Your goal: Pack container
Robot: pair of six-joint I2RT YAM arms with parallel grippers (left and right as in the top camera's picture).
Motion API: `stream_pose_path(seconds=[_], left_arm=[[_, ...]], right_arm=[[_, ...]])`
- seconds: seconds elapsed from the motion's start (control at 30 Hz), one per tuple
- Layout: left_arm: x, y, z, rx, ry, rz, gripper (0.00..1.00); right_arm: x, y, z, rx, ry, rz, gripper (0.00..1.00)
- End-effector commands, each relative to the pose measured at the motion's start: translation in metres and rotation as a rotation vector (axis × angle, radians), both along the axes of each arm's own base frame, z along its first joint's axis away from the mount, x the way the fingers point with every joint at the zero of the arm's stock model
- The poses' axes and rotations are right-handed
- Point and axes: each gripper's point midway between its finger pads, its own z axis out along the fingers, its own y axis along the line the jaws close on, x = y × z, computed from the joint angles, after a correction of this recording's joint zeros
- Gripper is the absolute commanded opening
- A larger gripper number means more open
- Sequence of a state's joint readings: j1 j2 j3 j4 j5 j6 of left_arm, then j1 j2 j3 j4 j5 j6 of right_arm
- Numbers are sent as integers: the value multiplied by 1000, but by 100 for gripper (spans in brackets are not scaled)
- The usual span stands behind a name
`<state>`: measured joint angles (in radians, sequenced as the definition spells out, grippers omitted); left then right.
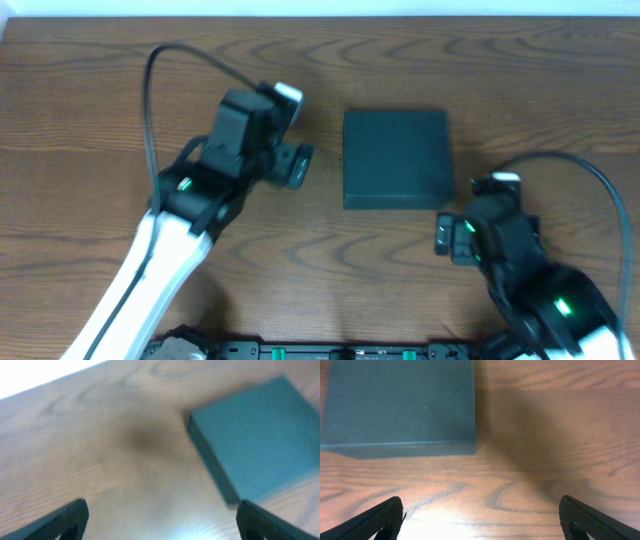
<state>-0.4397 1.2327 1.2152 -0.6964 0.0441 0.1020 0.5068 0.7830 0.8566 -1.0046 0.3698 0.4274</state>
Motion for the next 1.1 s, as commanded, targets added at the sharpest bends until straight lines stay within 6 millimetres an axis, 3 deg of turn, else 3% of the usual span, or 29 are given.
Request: stream_pose_path(seconds=[0.0, 0.23, 0.3, 0.43, 0.57, 0.77, 1.07], left_arm=[[-24, 16, 20, 28, -31, -6, 95], [-92, 47, 45, -15, -81, 6, 96], [-105, 53, 42, -42, -88, 26, 95], [-130, 58, 18, -122, -67, 53, 96], [-141, 60, 0, -169, -73, 64, 95], [-139, 59, 5, -216, -94, 89, 95], [-157, 68, -20, -155, 23, 101, 95]], right_arm=[[-12, 3, 25, 36, -103, 75, 99], [-47, 6, 46, 148, -207, 174, 99], [-53, 5, 43, 153, -195, 183, 99], [-54, 7, 44, 169, -195, 187, 99], [-53, 9, 46, 177, -206, 193, 99], [-64, 30, 43, 278, -146, 277, 99], [-65, 30, 41, 275, -138, 279, 99]])
